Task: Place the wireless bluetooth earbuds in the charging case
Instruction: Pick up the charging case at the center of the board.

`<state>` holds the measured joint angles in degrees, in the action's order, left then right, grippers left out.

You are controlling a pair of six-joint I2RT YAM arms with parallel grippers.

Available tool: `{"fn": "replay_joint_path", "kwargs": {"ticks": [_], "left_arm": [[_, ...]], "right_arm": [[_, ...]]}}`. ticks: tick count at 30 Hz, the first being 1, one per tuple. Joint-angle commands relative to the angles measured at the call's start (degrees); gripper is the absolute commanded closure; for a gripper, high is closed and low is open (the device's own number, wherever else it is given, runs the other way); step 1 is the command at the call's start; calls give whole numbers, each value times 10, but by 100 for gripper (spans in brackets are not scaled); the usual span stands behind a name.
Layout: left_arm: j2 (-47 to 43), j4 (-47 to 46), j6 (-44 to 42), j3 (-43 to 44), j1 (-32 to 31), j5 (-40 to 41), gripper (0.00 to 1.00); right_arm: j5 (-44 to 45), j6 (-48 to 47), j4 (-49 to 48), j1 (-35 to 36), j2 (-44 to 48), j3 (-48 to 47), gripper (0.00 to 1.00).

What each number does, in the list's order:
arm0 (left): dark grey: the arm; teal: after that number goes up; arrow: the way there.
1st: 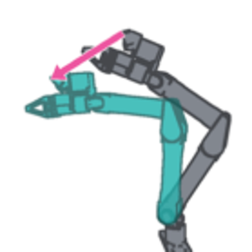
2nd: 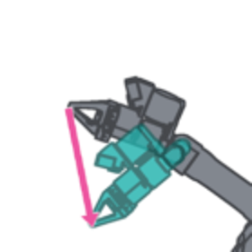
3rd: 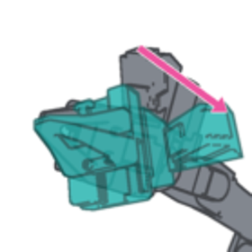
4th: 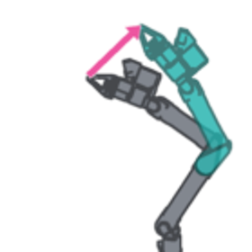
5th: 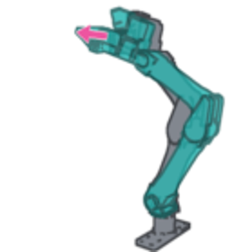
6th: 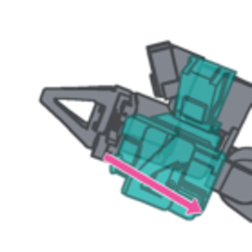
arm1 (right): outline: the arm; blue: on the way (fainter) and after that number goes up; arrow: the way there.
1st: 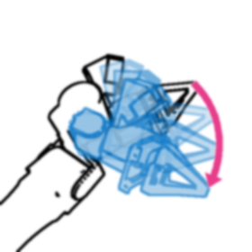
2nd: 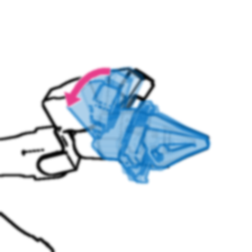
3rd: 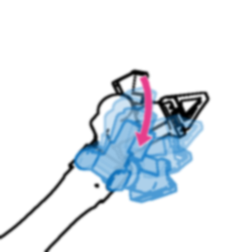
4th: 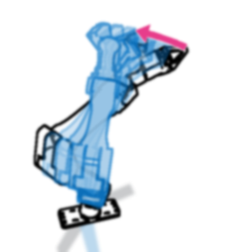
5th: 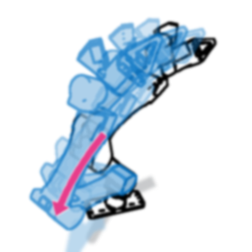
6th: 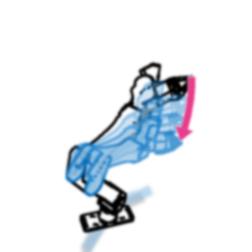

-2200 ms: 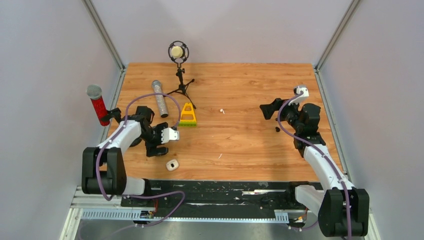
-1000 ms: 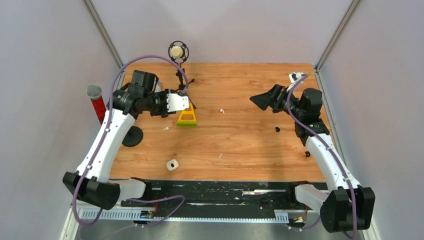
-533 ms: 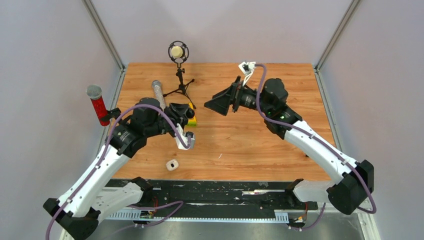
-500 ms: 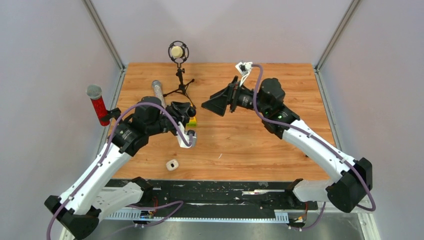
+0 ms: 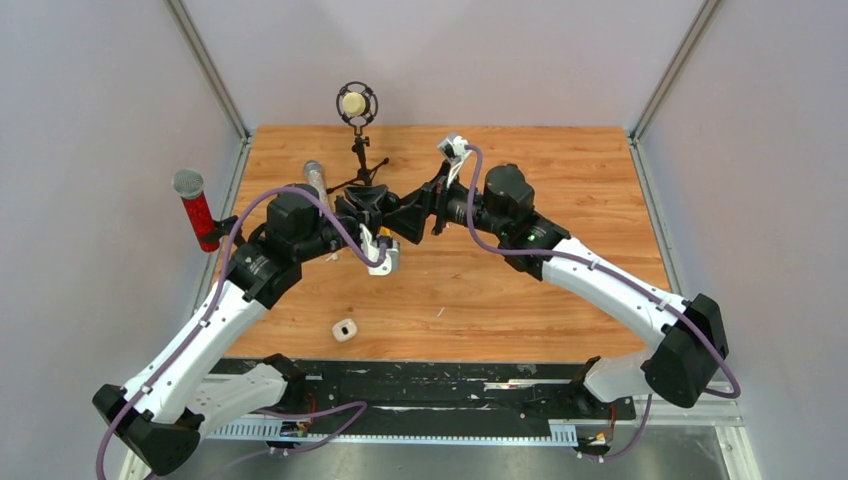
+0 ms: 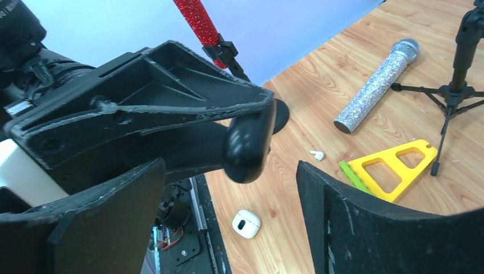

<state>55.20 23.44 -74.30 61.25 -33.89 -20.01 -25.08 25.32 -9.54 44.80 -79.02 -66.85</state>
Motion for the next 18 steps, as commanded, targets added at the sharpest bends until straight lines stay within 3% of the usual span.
{"fn": "replay_joint_path", "kwargs": {"ticks": [1,4,9,14,15,16,17,18], "left_arm": [[-16,-14,22,18,-3,-51,90],[-12,-13,23,24,-3,-64,89],[-15,-3,31,21,-3,-72,87],[-17,-5,45,24,-3,-63,83],[-18,2,47,25,-4,-62,75],[-18,7,52,26,-3,-64,48],[-19,20,56,27,-3,-65,33],[-19,27,65,31,-3,-71,10]], "right_arm": [[7,-22,-26,0,-8,-28,18],[7,-6,-25,0,-33,-40,24],[-10,14,-46,0,-58,-47,45],[-32,1,-37,-2,-62,-52,79],[-40,1,-39,-6,-60,-50,86],[-48,1,-41,-13,-58,-46,95],[-58,2,-41,-22,-54,-43,100],[-70,1,-41,-30,-52,-39,100]]}}
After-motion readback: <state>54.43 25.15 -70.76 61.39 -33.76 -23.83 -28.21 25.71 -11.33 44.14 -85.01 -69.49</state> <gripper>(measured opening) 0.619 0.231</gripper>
